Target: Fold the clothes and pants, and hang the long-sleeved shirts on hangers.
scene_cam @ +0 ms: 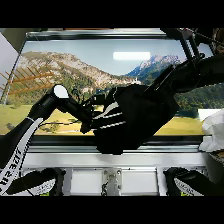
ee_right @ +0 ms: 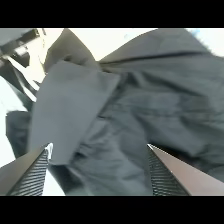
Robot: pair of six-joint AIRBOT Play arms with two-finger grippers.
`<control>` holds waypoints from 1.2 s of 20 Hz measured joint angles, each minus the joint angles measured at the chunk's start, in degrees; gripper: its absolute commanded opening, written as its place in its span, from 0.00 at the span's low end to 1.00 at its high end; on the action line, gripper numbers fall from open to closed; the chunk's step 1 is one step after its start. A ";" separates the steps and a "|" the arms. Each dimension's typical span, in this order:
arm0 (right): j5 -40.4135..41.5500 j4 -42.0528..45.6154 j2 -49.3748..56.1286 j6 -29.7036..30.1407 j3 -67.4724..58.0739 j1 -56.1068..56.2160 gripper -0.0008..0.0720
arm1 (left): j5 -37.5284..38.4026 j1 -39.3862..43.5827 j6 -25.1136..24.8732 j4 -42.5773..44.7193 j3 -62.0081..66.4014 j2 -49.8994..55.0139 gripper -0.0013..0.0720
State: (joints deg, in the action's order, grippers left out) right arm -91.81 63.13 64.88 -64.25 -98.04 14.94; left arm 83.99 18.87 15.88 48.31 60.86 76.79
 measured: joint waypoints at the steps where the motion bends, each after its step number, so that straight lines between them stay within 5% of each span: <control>1: -0.44 -0.57 0.00 3.13 0.35 -1.16 0.91 | 0.00 0.00 0.00 0.00 0.00 0.00 0.03; 14: -9.03 -31.54 0.57 44.48 27.19 -36.92 0.91 | 0.00 0.00 0.00 -0.02 0.00 0.00 0.03; 19: -10.62 -35.60 4.13 60.08 34.67 -40.15 0.91 | 0.02 0.00 0.00 0.00 0.00 0.00 0.03; 24: -11.08 -37.66 8.87 67.34 36.39 -37.16 0.91 | 0.00 0.00 0.00 -0.02 0.00 0.00 0.03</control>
State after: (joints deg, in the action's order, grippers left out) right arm -102.89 25.47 73.76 3.09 -61.65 -22.22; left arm 83.99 18.87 15.88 48.29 60.86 76.79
